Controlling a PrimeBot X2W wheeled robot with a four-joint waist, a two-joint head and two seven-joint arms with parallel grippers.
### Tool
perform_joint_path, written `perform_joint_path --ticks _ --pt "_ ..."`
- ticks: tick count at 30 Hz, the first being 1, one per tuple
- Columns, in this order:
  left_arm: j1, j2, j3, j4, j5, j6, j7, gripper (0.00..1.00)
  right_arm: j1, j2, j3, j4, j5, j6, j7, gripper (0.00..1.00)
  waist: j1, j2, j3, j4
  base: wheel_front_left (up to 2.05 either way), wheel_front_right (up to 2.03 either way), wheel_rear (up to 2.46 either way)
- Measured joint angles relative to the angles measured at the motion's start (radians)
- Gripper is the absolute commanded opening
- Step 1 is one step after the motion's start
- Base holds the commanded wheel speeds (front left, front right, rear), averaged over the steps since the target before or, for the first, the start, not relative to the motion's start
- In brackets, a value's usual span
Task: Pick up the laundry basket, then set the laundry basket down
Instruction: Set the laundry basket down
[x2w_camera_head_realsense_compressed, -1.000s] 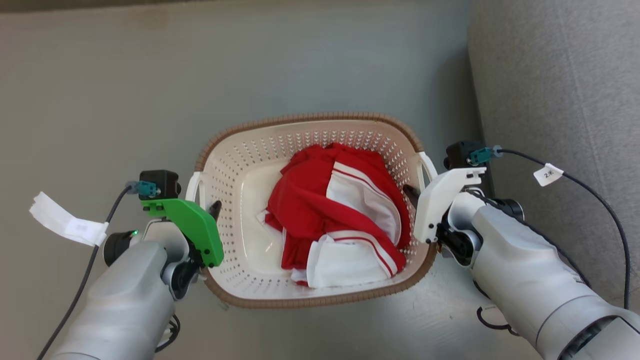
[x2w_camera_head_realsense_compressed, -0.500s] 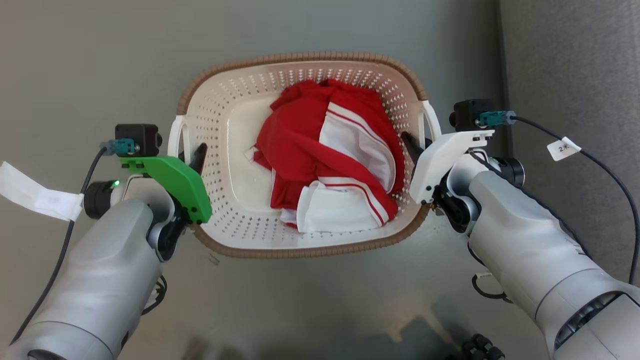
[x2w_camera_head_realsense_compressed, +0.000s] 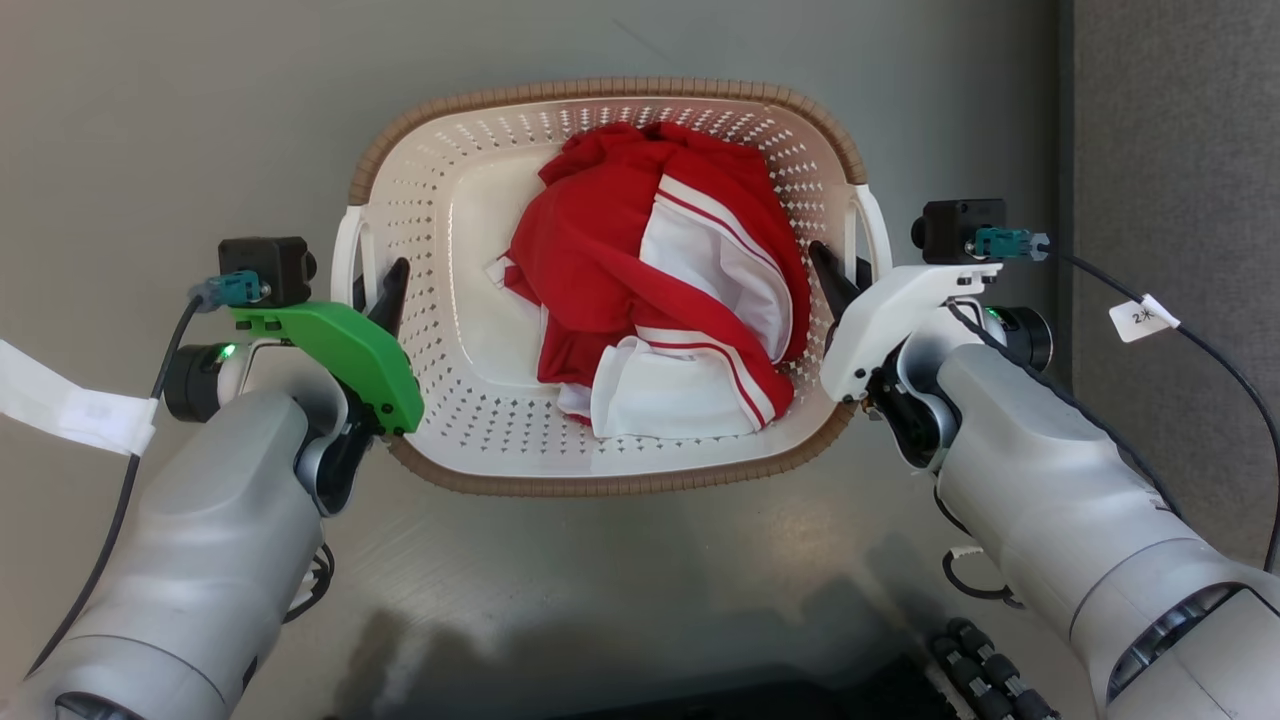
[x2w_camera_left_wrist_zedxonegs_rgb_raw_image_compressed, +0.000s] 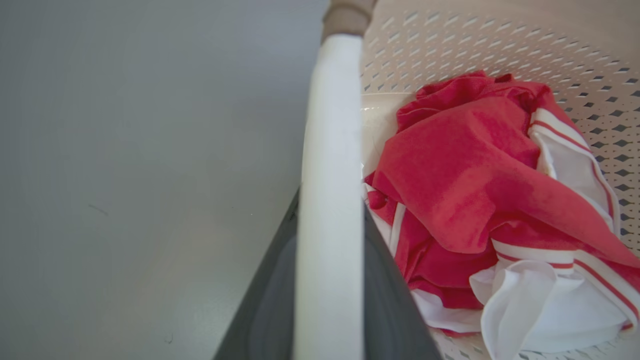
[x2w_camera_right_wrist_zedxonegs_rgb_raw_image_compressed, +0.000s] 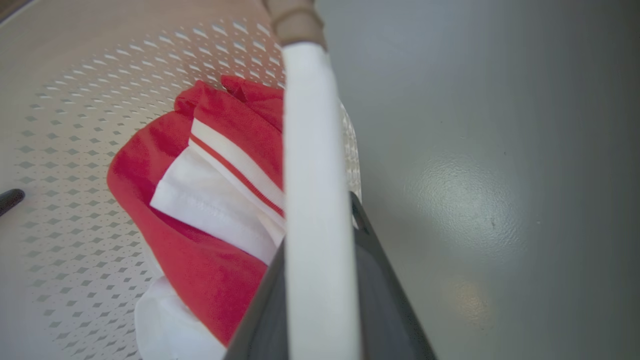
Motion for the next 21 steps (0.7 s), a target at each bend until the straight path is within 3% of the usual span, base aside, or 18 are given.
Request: perform_joint_path --ticks 21 --pt "-0.074 0.005 -0.002 0.008 -0.002 -0.001 -0.037 0.00 -0.062 -0.002 0.005 -0.006 0.007 -0.009 -0.056 0.00 0.0000 0.0000 0.151 -0.006 0.00 0.00 0.00"
